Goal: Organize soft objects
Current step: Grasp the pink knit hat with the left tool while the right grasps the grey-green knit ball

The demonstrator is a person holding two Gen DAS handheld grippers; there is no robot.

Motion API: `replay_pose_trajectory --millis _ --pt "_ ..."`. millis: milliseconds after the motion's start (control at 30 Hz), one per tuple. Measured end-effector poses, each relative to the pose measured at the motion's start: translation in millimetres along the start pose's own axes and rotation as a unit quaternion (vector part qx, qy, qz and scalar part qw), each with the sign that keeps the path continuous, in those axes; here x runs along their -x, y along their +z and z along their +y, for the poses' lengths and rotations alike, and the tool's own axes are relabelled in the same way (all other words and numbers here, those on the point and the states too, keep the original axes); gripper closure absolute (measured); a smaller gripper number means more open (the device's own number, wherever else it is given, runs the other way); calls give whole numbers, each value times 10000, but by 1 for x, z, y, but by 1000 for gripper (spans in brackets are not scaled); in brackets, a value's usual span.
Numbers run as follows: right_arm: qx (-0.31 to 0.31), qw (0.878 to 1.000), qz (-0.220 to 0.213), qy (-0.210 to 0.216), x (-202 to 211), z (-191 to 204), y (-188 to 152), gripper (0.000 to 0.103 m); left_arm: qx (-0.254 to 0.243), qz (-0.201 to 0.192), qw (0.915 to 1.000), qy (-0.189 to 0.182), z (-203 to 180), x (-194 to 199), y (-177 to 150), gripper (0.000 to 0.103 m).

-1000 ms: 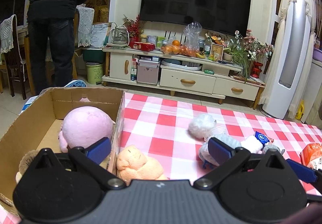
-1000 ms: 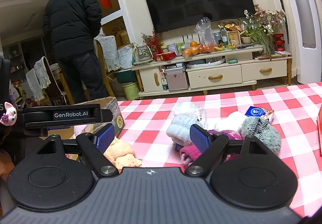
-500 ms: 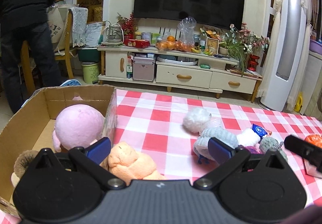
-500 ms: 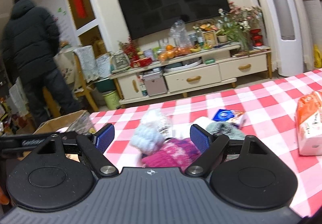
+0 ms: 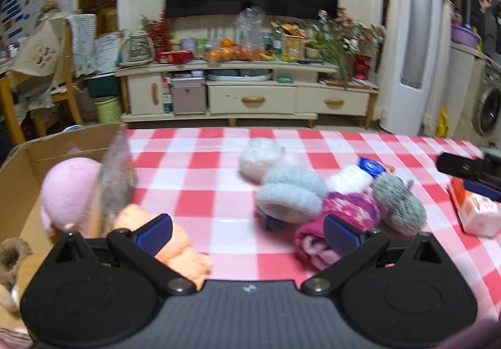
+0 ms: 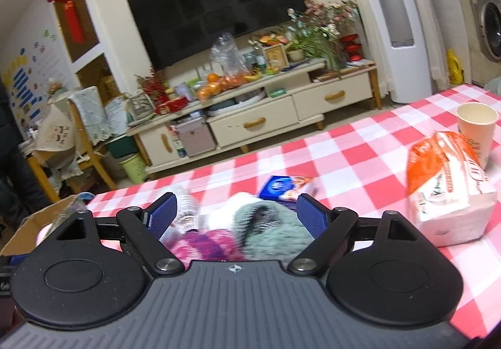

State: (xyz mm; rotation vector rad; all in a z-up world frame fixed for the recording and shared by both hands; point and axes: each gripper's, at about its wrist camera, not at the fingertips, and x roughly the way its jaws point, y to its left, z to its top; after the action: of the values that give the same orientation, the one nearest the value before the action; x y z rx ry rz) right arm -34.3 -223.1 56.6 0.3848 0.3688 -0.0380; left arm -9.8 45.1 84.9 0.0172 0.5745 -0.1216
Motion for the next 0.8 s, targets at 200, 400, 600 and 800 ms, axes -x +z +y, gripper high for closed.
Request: replay_pose_trajectory --millis 200,400,600,800 --pt "-53 9995 256 -153 -17 -17 -8 0 -325 131 9988 -335 -24 -6 -8 1" --pt "-18 9980 616 -128 -37 -26 -16 0 -546 304 9968 -506 -44 -19 -14 1" --pt "2 9964 843 -91 -48 -21 -17 0 -706 502 9945 -592 -61 -37 -18 1" --pt "1 9942 1077 0 -63 -25 -18 0 -774 609 9932 -623 -74 -55 -19 1"
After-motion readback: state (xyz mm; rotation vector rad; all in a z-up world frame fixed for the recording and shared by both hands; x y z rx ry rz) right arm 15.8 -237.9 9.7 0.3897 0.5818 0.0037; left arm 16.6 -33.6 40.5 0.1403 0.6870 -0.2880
